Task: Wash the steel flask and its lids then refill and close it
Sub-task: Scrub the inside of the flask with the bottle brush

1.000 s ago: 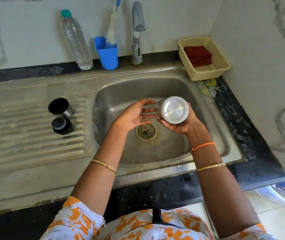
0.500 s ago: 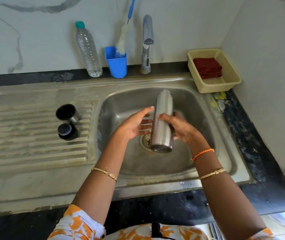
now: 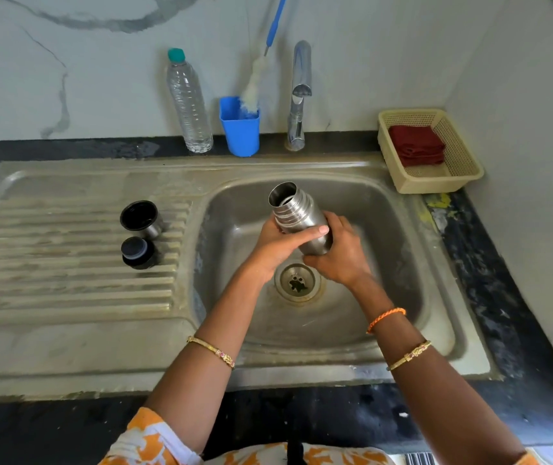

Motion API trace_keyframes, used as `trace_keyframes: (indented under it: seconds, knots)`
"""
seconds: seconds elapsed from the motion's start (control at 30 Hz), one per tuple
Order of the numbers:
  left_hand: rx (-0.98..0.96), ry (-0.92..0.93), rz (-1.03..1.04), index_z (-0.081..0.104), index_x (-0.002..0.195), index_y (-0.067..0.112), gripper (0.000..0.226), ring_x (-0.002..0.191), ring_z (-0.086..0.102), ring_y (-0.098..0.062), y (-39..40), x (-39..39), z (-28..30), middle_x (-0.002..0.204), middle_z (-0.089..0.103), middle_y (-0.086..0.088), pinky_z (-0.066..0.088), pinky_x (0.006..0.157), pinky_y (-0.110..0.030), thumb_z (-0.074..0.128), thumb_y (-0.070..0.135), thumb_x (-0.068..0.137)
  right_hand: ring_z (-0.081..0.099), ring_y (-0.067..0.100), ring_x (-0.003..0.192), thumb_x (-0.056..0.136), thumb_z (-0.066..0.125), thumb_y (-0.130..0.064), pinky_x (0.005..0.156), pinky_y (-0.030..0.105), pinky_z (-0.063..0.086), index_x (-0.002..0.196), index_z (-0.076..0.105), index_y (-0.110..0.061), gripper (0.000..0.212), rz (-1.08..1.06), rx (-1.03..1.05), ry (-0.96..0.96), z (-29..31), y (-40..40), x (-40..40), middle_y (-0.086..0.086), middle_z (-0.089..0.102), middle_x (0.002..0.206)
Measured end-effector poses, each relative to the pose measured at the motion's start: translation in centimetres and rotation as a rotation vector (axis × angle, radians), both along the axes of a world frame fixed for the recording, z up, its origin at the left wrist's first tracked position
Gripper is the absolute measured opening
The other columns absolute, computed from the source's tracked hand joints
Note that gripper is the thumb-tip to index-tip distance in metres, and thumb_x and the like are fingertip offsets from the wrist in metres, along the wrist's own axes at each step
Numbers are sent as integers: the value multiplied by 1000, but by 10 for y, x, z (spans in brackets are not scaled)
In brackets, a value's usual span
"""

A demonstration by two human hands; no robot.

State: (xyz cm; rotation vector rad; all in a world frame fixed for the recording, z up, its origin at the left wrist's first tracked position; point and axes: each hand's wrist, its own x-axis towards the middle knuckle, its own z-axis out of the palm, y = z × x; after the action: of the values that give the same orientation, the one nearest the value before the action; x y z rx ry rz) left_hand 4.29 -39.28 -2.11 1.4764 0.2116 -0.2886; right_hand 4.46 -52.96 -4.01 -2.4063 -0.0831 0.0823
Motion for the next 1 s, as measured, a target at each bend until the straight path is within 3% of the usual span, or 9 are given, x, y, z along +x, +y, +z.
trace_keyframes:
  seconds: [0.07, 0.13, 0.3, 0.4, 0.57, 0.67, 0.8, 0.87, 1.0]
  knots:
    - [-20, -28, 56, 59, 117, 2, 52, 86, 69, -7, -1, -2, 1, 104, 71, -8, 52, 69, -16, 81, 3, 71, 55, 22, 110, 54, 86, -30, 90, 37, 50, 131, 45, -16, 90, -19, 20, 16, -4, 4, -4, 2, 52, 127]
    - [-12, -47, 121, 61, 109, 7, 45, 78, 68, -1, 1, -4, 1, 96, 71, -3, 51, 65, -13, 81, -1, 70, 58, 19, 105, 50, 86, -39, 85, 42, 52, 125, 47, -20, 86, 5, 52, 49, -4, 9, -7, -2, 57, 121]
    - [3, -105, 180, 59, 111, 5, 49, 79, 69, -6, 8, -9, 1, 95, 70, -5, 52, 66, -17, 82, -2, 68, 60, 15, 91, 53, 87, -36, 76, 34, 53, 111, 51, -22, 70, 67, 100, 90, 5, 17, -11, -5, 62, 104]
    - [17, -113, 194, 61, 111, 7, 52, 85, 71, -15, 13, -9, 1, 96, 73, -7, 56, 73, -26, 85, 6, 65, 56, 14, 98, 61, 86, -30, 78, 25, 46, 123, 48, -20, 73, 127, 100, 172, 15, 18, -12, -4, 59, 111]
    - [71, -113, 202, 65, 104, 16, 55, 87, 71, -16, 25, -7, 5, 92, 74, 0, 58, 83, -39, 89, 26, 55, 49, 11, 118, 76, 72, -15, 91, 23, 43, 133, 47, -17, 63, 165, 162, 305, 37, 19, -7, -4, 53, 128]
    - [121, -122, 223, 65, 99, 21, 50, 85, 70, -12, 36, -4, 13, 90, 74, 4, 58, 80, -35, 89, 27, 56, 56, 11, 96, 84, 63, -9, 74, 17, 45, 118, 59, -11, 34, 42, 270, 234, 50, 21, 1, 2, 61, 114]
    - [185, -121, 259, 64, 99, 24, 48, 79, 68, -4, 51, -5, 18, 88, 72, 8, 49, 66, -19, 90, 26, 58, 65, 16, 84, 87, 61, -13, 76, 33, 54, 93, 64, -14, 7, -155, 388, 183, 60, 27, 13, 3, 69, 86]
    - [188, -118, 261, 64, 99, 22, 49, 75, 68, -3, 59, -2, 19, 86, 72, 7, 48, 62, -16, 90, 25, 58, 68, 16, 80, 89, 60, -14, 69, 29, 54, 87, 64, -13, 5, -212, 451, 126, 64, 35, 18, 3, 70, 78]
    - [189, -116, 283, 66, 95, 19, 47, 75, 70, -10, 73, 5, 14, 83, 73, 4, 54, 67, -28, 90, 27, 55, 65, 10, 67, 90, 58, -12, 62, 22, 53, 88, 65, -6, 9, -229, 484, 17, 71, 56, 34, 5, 69, 76]
